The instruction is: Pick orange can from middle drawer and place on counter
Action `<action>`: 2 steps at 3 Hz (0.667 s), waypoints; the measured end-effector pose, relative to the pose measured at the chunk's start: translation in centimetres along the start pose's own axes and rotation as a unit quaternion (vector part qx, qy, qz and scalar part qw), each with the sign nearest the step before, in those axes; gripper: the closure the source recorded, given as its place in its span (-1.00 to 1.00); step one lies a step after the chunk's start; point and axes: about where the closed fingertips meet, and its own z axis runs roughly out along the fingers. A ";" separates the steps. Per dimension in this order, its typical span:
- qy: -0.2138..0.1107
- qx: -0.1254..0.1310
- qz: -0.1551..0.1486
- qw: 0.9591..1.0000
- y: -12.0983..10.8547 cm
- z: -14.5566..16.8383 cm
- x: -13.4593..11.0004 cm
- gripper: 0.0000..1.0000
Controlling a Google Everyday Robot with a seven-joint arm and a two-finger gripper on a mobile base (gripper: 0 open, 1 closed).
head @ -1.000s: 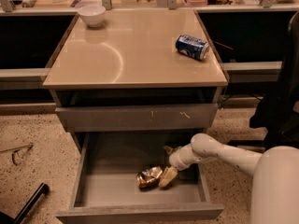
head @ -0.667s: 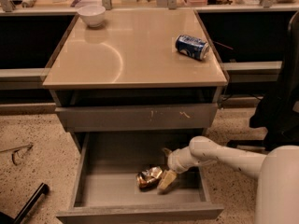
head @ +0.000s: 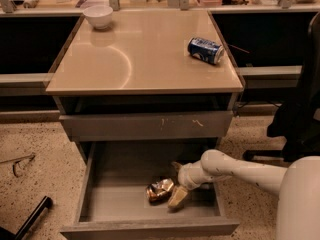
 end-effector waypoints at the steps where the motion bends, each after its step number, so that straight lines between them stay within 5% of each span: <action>1: 0.005 -0.007 -0.013 1.000 0.7 0.5 -1.4 -1.00; 2: 0.013 -0.021 -0.028 0.999 1.3 1.3 -3.1 -1.00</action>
Offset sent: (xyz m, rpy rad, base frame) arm -0.0086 0.0536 0.0204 -0.0484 -0.0069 0.1159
